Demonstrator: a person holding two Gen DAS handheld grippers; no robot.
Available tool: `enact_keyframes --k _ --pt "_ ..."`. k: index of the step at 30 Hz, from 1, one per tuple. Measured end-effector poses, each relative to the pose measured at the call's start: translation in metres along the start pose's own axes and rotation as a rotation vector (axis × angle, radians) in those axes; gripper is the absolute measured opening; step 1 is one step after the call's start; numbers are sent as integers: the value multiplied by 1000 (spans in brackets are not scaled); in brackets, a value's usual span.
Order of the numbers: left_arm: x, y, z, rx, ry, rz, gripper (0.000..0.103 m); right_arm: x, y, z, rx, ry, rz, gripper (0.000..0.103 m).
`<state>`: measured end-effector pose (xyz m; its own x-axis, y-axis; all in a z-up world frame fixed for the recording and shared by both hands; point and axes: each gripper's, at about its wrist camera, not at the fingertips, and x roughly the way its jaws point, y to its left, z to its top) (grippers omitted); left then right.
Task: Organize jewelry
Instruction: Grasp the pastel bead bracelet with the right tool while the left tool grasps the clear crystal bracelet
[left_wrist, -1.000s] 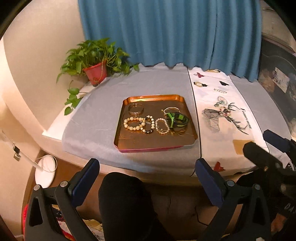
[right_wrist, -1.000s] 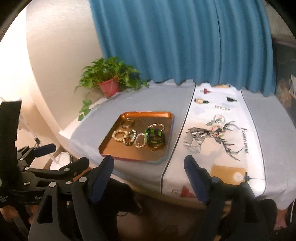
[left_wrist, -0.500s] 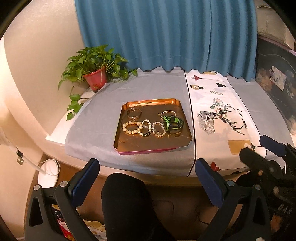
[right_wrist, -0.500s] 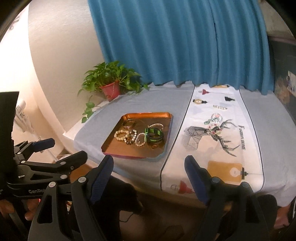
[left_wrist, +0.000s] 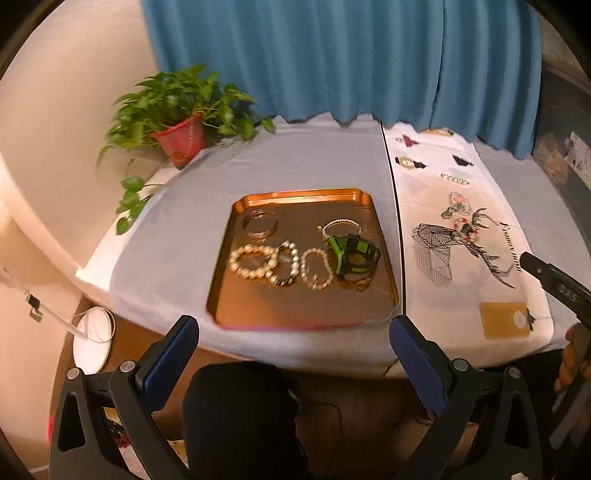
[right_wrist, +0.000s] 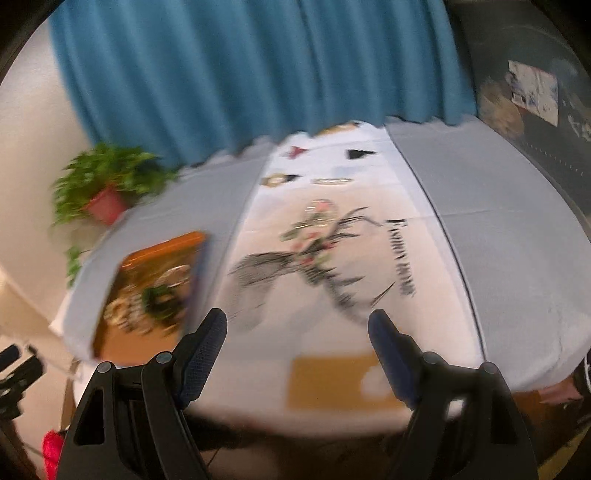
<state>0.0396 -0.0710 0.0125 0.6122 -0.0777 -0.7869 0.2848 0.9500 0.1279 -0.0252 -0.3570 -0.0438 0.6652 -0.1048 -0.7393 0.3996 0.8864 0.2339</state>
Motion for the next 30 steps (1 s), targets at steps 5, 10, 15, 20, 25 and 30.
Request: enact_keyframes --k 5,10,15,20,25,30 --pt "26 -21 38 26 -25 21 102 68 -21 22 -8 75 -15 56" --pt "53 -36 63 25 -6 21 102 120 -25 51 -36 79 -20 55" --pt "79 -58 78 48 31 6 102 163 -14 63 -151 121 -66 51" --pt "100 -91 102 98 23 -16 102 168 -9 58 -248 49 -129 7" --pt "124 -140 135 163 38 -112 102 162 -42 59 -161 39 -160 7" --pt "162 -203 177 215 78 -214 102 154 -82 68 -66 32 -161 7"
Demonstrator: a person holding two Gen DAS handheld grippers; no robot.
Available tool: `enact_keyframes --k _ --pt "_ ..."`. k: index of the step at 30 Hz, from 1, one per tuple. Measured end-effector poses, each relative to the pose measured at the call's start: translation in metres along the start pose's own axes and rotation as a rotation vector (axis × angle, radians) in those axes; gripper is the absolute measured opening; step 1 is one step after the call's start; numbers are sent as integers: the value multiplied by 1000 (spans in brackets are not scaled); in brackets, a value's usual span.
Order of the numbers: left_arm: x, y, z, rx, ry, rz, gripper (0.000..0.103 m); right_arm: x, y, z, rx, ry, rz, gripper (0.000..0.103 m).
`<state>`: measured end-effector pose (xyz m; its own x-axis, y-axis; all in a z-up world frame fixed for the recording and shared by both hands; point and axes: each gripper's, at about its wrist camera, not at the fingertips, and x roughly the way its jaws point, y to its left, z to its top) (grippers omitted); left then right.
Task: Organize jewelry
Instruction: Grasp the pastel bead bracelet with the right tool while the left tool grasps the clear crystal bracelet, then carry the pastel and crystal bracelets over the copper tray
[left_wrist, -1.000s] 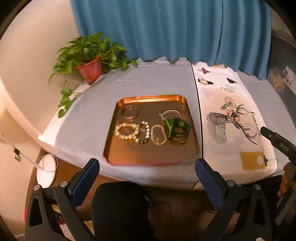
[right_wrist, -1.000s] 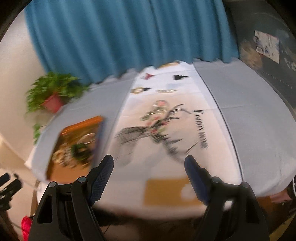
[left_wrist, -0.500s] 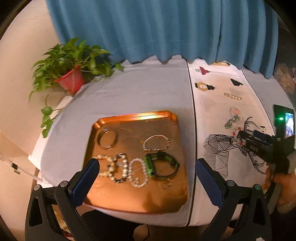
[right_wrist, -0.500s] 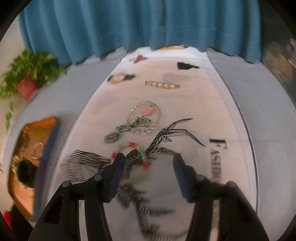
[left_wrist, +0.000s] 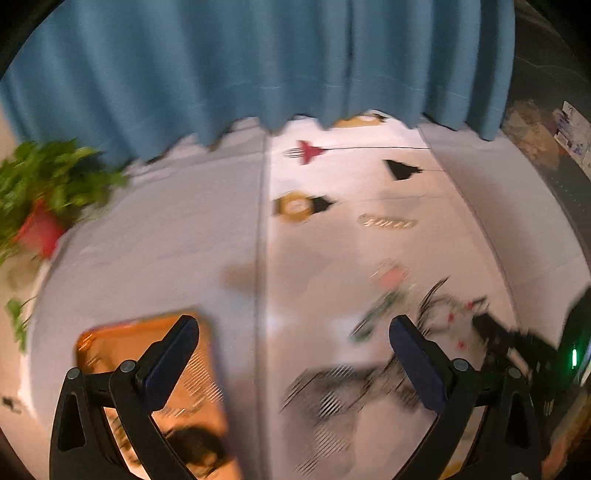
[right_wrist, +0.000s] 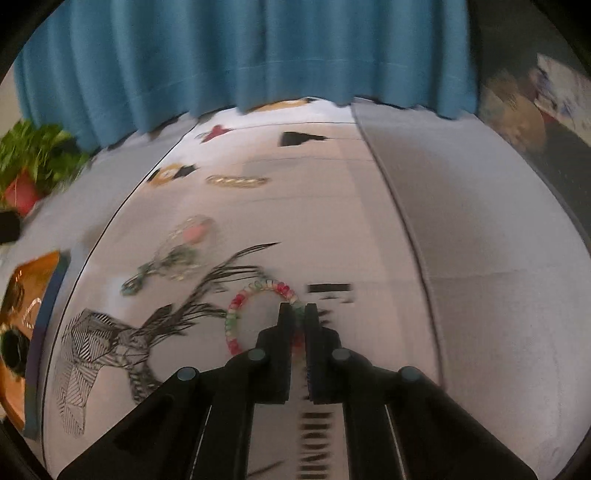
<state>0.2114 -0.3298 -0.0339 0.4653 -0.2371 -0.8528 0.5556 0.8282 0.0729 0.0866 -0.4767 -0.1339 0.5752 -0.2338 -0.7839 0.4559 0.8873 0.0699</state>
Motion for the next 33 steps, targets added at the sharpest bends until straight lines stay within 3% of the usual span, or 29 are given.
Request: enact_keyframes --k 5,10,17,21,23,26,27,28,33 --pt "57 -27 29 13 128 -52 102 -3 -17 0 26 4 31 7" --pt "97 -28 33 -43 254 -99 102 -3 -30 1 52 6 49 7" --pt "117 -31 26 -25 326 -11 100 -3 -38 2 70 8 60 7" --pt "119 -36 20 -15 351 -20 100 -3 -38 1 71 7 59 7" --pt "119 -38 18 -28 355 -39 92 -2 -38 2 70 6 57 7" --pt "114 -44 16 -32 342 -80 63 -2 -38 3 69 5 56 7" --pt "110 -47 16 -15 326 -87 41 -1 -38 3 69 5 55 7" --pt "108 -50 17 1 317 -93 6 -1 -38 3 68 5 54 7" --pt "102 -50 15 -2 305 -113 5 -2 -38 3 73 5 57 7"
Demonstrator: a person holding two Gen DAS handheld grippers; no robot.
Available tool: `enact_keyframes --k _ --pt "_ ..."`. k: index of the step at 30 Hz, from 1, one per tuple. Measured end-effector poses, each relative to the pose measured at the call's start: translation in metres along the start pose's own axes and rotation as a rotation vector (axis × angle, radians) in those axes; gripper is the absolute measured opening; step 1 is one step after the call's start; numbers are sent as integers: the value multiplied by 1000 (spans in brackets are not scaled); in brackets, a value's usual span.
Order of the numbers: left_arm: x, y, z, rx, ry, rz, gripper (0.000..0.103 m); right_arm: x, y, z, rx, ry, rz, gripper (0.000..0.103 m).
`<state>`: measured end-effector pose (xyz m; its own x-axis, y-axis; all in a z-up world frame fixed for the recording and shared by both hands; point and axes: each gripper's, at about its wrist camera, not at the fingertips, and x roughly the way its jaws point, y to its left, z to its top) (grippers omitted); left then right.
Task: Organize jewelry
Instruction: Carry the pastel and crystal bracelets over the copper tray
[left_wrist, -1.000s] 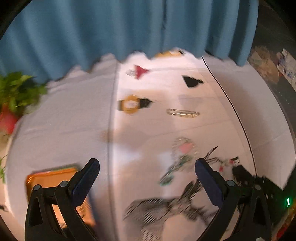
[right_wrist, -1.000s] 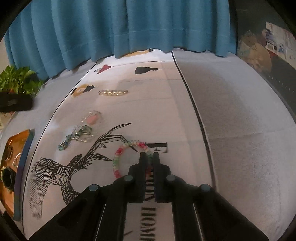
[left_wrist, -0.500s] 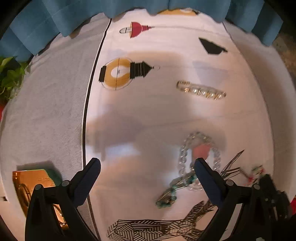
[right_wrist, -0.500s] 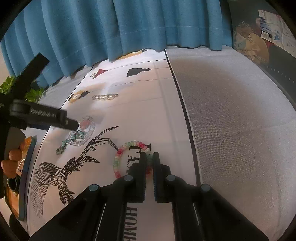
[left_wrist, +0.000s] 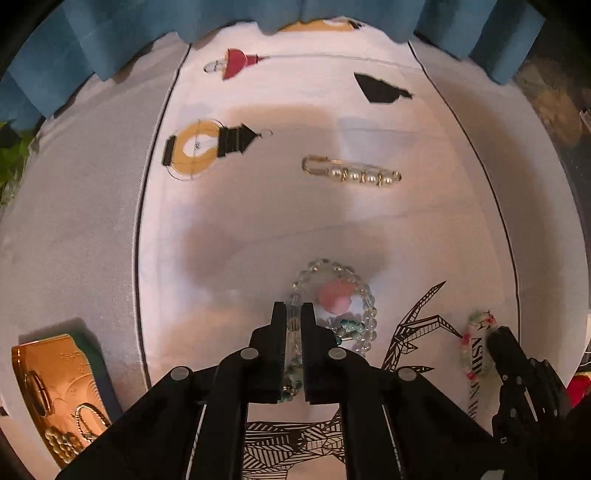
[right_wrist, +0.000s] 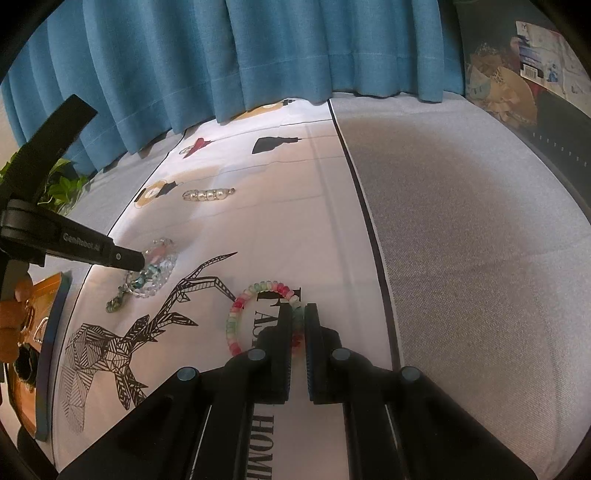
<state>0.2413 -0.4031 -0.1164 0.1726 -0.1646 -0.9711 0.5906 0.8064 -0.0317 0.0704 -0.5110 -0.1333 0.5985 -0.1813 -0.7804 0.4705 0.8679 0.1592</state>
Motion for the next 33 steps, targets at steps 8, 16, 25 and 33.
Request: enact_keyframes --k 8,16,25,33 --pt "-56 18 -15 -36 -126 -14 5 -24 -7 9 45 -131 1 7" --pt "-128 36 -47 -60 -231 -99 5 -59 9 10 13 -234 -34 7" --pt "-192 52 -136 -40 -278 -164 5 -148 23 -44 -9 -207 10 7" --pt "-221 73 -254 -78 -316 -84 5 -228 57 -89 -66 -212 56 7"
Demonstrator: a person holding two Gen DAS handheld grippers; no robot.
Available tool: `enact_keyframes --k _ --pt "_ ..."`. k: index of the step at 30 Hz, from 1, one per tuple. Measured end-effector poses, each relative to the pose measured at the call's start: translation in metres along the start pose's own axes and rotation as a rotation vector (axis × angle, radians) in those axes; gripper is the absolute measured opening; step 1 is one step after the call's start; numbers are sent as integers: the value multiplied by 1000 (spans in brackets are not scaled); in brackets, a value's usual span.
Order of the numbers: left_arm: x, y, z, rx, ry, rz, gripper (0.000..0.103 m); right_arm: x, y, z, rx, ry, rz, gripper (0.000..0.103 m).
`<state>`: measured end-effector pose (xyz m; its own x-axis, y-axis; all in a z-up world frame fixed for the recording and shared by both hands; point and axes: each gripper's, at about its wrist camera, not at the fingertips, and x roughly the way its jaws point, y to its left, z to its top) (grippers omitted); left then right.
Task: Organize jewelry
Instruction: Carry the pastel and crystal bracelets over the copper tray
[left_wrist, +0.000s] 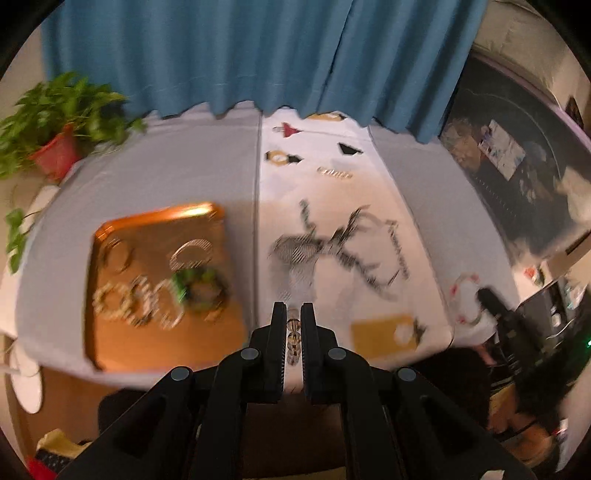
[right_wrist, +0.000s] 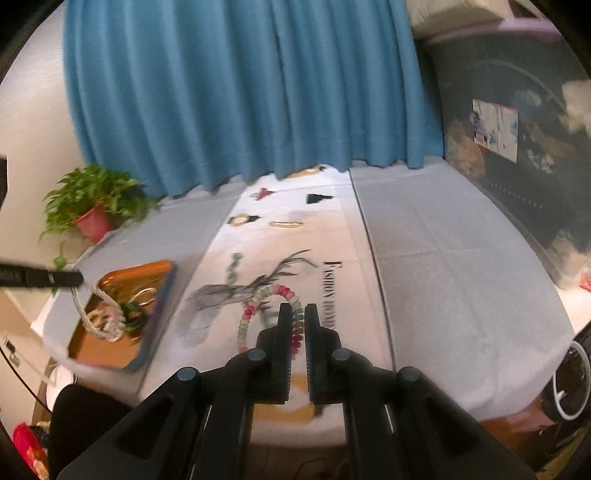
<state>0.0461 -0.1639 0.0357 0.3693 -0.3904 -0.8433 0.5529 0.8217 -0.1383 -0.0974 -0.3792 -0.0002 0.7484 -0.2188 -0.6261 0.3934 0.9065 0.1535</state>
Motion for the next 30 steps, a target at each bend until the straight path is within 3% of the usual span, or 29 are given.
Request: enact_keyframes --k 7,14,22,30 --pt "-56 16 -72 20 -70 84 5 -62 53 -27 -91 -32 67 7" --pt "-93 36 -111 -11 -128 109 5 -89 100 -54 -174 -8 139 7" --pt "-108 56 -126 -54 -161 123 5 -102 129 -67 -250 -2 157 7" --pt "-105 86 -118 -109 -165 126 5 -87 139 -64 -278 36 148 7"
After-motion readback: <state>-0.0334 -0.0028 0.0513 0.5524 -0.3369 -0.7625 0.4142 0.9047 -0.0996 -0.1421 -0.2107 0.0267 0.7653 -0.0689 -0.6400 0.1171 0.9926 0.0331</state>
